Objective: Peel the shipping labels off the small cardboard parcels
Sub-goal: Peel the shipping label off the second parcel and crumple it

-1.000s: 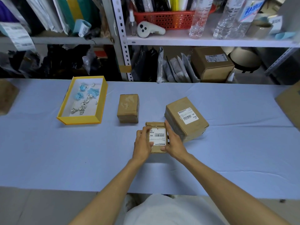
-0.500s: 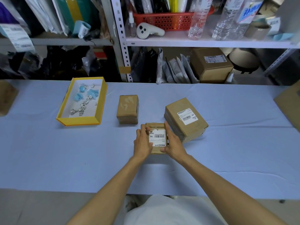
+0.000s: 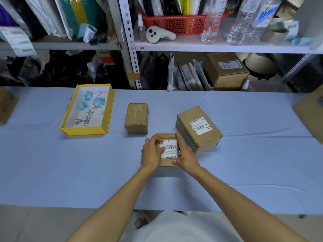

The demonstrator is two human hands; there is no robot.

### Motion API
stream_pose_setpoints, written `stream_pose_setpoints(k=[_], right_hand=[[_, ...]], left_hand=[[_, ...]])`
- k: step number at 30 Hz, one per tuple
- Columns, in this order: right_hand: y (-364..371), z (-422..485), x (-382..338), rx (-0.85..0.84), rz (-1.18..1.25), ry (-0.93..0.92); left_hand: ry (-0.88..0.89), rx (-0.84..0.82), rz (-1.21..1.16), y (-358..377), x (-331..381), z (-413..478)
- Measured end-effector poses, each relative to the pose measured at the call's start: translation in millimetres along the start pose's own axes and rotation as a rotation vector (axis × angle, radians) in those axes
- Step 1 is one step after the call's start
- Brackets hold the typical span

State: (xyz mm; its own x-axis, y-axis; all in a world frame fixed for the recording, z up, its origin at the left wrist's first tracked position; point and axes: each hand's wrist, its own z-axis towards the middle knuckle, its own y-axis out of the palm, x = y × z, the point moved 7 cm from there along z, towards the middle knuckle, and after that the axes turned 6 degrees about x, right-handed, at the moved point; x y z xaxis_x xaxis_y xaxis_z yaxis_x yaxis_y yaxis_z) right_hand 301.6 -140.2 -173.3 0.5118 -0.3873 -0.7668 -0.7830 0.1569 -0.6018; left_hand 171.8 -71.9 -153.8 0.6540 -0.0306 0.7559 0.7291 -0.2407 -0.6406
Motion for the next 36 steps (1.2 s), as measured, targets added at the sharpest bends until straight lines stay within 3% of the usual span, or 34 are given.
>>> stream_pose_setpoints(k=[10,20,27,36], right_hand=[[-0.6,0.4,-2.1,-0.031,0.004,0.029],[-5.5,7.3,-2.2,-0.08,0.049,0.059],[-6.1,6.1,-6.1,-0.064,0.054,0.053],[-7.1,4.5,-7.6,-0.056,0.067,0.062]], left_hand=[[-0.092,0.145,0.131,-3.6,13.9,6.0],[-0.141,0.057,0.002,2.1,16.1,7.2],[-0.049,0.07,-0.173,-4.0,6.1,-1.5],[-0.029,0.064,-0.109,-4.6,4.3,5.0]])
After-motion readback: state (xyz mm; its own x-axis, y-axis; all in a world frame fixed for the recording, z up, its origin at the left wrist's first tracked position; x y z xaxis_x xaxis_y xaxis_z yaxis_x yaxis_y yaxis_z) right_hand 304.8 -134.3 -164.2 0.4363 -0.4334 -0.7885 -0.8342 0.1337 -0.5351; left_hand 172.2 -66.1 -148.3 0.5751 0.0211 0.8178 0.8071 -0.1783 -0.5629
